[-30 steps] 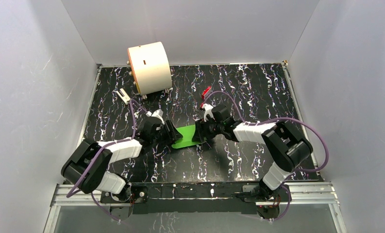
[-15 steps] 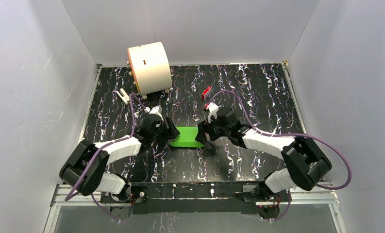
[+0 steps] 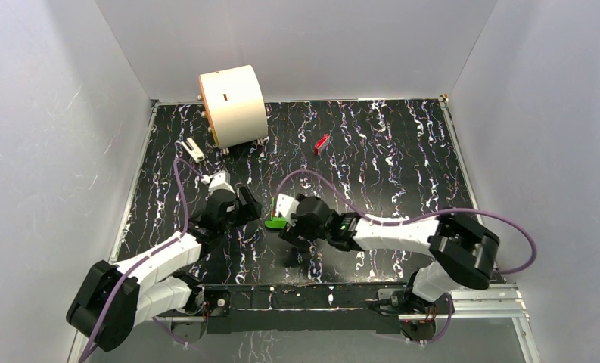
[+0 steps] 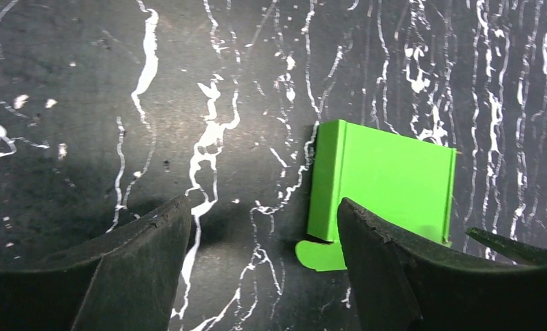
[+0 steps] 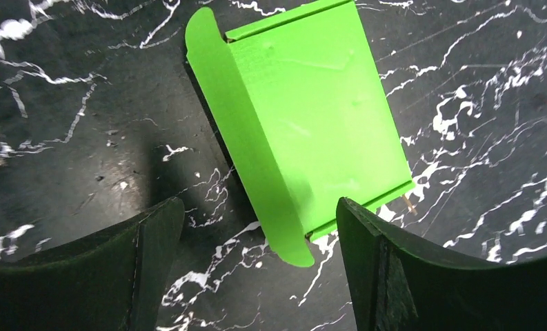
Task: Fold the paper box
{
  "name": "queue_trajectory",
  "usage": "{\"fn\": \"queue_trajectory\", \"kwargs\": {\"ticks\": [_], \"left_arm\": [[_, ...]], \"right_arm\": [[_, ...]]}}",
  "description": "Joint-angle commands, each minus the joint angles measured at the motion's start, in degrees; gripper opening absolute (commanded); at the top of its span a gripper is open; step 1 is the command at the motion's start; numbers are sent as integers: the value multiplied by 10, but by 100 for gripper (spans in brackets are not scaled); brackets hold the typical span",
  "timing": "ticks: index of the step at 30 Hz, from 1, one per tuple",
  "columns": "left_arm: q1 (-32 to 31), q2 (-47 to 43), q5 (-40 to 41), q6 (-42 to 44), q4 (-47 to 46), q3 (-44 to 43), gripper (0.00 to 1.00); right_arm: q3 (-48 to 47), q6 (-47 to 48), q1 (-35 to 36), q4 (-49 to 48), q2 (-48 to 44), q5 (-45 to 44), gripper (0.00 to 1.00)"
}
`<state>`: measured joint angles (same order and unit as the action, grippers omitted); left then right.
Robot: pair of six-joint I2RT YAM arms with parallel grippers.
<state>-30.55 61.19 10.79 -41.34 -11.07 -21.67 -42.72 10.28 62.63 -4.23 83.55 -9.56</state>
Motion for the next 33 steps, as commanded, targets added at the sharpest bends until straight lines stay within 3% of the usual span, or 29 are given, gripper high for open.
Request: {"fn": "queue_trajectory", "kwargs": {"ticks": [1,5,20,33], "left_arm": [[4,-20,75,31,5,15,76],[7,-3,130,46,28,9,78],[8,-30,173,38,35,18,79],[8,-45,176,35,38,20,79]], "right_arm": [[-38,99,49,-6,46,-140,89],[-32,148,85,-41,75,-204,88],[-63,231,122,-59,202,-254,79],[-74,286,137,-84,208,-283,37]]}}
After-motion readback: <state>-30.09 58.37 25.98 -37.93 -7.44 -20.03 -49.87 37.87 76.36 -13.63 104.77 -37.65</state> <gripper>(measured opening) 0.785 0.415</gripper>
